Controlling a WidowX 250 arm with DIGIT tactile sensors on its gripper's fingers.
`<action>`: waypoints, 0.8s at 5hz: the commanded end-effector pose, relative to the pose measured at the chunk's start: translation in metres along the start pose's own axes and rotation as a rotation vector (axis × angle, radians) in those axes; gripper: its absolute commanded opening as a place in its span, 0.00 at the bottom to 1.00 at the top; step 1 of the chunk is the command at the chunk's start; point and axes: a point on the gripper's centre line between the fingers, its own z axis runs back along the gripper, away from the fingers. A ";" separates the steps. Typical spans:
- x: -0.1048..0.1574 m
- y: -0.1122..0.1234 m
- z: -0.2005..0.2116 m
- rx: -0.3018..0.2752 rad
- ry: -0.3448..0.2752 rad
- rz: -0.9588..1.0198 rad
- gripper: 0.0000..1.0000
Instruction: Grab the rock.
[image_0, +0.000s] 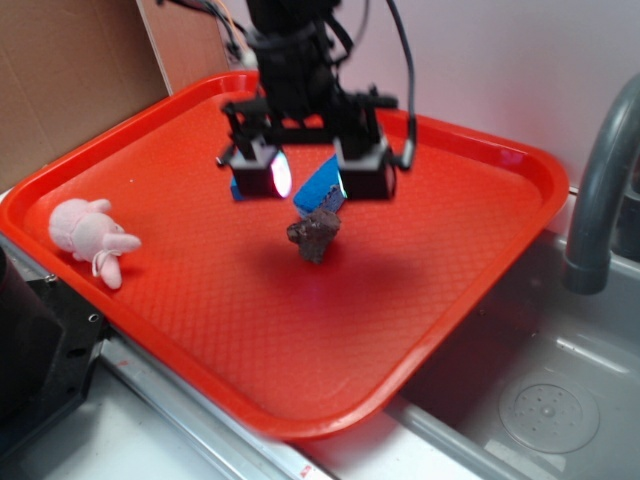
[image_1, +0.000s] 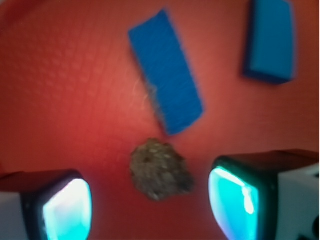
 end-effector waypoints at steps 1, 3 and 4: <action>-0.050 0.004 -0.046 0.086 0.073 -0.031 0.94; -0.068 0.015 -0.024 0.104 0.064 -0.133 0.00; -0.068 0.015 -0.024 0.104 0.064 -0.133 1.00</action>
